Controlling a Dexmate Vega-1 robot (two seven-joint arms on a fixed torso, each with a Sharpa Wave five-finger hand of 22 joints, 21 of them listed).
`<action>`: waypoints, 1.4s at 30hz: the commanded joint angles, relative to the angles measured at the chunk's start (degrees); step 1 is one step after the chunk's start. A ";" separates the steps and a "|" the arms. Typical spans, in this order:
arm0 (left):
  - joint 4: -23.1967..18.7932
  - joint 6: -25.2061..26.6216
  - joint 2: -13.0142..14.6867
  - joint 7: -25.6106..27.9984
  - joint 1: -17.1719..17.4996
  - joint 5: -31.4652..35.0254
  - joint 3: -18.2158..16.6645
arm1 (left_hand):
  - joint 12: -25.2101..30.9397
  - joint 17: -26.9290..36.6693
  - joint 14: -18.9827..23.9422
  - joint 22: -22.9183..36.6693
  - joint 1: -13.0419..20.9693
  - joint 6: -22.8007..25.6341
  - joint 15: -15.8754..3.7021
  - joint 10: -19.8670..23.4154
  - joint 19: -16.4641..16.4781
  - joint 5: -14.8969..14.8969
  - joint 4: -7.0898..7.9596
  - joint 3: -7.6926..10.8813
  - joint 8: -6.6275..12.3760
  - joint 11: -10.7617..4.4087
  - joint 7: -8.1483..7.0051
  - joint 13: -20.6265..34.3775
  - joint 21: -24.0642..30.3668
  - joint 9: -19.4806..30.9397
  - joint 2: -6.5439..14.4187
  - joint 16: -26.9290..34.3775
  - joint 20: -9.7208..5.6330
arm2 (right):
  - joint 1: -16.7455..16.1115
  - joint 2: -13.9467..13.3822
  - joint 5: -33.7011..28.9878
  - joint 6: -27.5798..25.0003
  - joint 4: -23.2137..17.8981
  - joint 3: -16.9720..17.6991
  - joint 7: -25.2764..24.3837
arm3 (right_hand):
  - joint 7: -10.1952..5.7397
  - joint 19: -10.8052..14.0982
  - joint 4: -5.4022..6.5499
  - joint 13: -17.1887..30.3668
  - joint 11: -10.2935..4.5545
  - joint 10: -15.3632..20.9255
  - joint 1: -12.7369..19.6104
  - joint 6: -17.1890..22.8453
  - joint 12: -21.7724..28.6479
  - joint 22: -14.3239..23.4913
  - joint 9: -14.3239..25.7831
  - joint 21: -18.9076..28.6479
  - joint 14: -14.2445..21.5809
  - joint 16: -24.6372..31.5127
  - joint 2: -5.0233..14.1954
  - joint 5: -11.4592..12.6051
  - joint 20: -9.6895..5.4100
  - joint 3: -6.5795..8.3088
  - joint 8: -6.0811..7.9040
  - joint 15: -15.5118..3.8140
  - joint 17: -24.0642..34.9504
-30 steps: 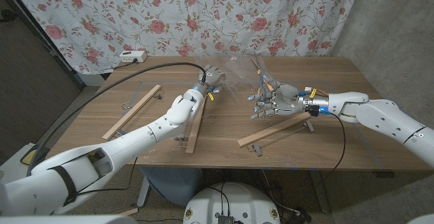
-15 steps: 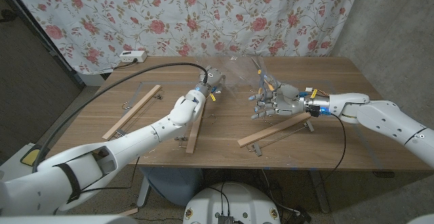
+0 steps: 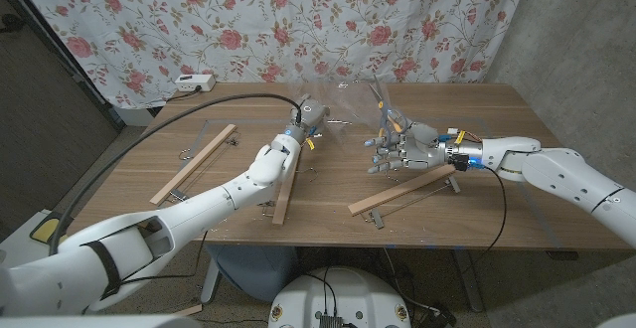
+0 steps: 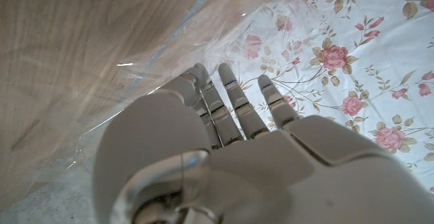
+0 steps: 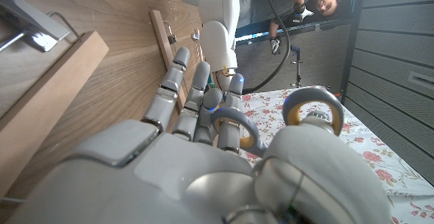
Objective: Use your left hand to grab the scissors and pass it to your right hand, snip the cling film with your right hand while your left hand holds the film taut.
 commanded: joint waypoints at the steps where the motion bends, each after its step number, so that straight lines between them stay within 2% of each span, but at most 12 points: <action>1: -1.02 -1.93 -0.08 9.08 2.71 -6.68 -3.34 | 0.96 0.40 1.46 0.16 1.08 2.18 -1.65 0.74 0.52 -0.19 0.23 -0.26 1.05 0.11 0.53 0.81 0.65 0.57 -0.08 0.05 -0.18 | 0.29 0.22 -0.06 -0.80 0.11 -0.28 -0.69 | 3.23 0.32 -0.18 -0.01 -0.15 0.47 0.07 -2.63 0.15 0.06 0.22 -0.07 0.47 0.12 0.73 -0.10 0.31 -0.42 0.37 -0.02 0.17; 4: -2.39 -2.37 -0.03 9.82 3.72 -9.44 -4.84 | 1.27 0.52 1.44 0.18 1.38 2.91 -1.82 1.03 0.76 -0.15 0.05 -0.31 1.53 0.10 0.39 1.16 0.77 0.85 -0.23 -0.09 -0.16 | 0.30 0.27 0.21 -1.50 0.06 -0.32 -1.60 | 3.25 0.34 -0.16 0.22 -0.14 0.40 0.05 -2.65 0.27 0.06 0.23 -0.11 0.42 0.08 0.76 -0.12 0.32 -0.46 0.35 -0.05 0.15; 7: -3.45 -2.55 0.07 10.29 4.41 -11.27 -5.83 | 1.73 0.79 1.52 0.22 1.83 5.48 -1.80 1.40 0.90 -0.05 -0.10 -0.48 3.15 0.21 0.26 1.83 0.87 1.60 -0.37 -0.31 -0.17 | 0.43 0.30 0.16 -1.92 -0.13 -0.48 -2.03 | 3.31 0.37 -0.17 0.23 -0.15 0.39 0.04 -2.64 0.27 0.06 0.24 -0.16 0.36 0.07 0.74 -0.13 0.32 -0.51 0.34 -0.05 0.19; 11: -4.02 -3.73 0.05 11.78 5.37 -14.13 -7.27 | 2.15 1.03 1.94 0.24 2.37 6.02 -1.74 1.94 0.95 0.02 -0.44 -0.62 3.97 0.18 0.29 2.31 0.93 2.24 -0.53 -0.30 -0.15 | 0.47 0.10 0.22 -2.45 -0.62 -0.50 -2.49 | 3.32 0.48 -0.17 0.26 -0.08 0.39 0.03 -2.71 0.27 0.06 0.25 -0.19 0.37 0.06 0.71 -0.15 0.39 -0.59 0.30 0.13 0.19; 31: -2.18 -7.12 -0.82 19.13 7.73 -19.97 -9.61 | 2.78 1.80 2.97 0.32 3.02 5.52 -1.84 2.64 1.41 0.11 -0.47 -1.27 5.54 0.58 0.90 3.44 1.23 4.13 -0.67 -0.35 -0.17 | -0.68 -4.04 2.28 -6.39 -4.83 0.96 -4.02 | 3.89 0.48 0.61 0.42 0.59 -0.01 -1.54 -3.05 0.28 0.08 0.31 -0.62 0.06 -0.18 0.56 -0.35 1.38 -1.47 0.10 0.61 0.19; 42: 0.02 -8.01 -3.28 20.55 8.51 -25.68 -11.11 | 2.85 2.12 3.15 0.37 3.38 4.69 -1.86 2.68 1.49 0.15 -0.53 -1.52 6.07 0.66 1.09 3.92 1.35 5.09 -0.76 -0.67 -0.14 | -1.82 -5.78 4.21 -8.93 -6.99 1.24 -4.71 | 4.10 0.50 0.87 0.29 0.84 -0.35 -2.07 -3.40 0.14 0.07 0.33 -0.87 -0.06 -0.29 0.44 -0.36 1.73 -1.90 -0.06 0.74 0.15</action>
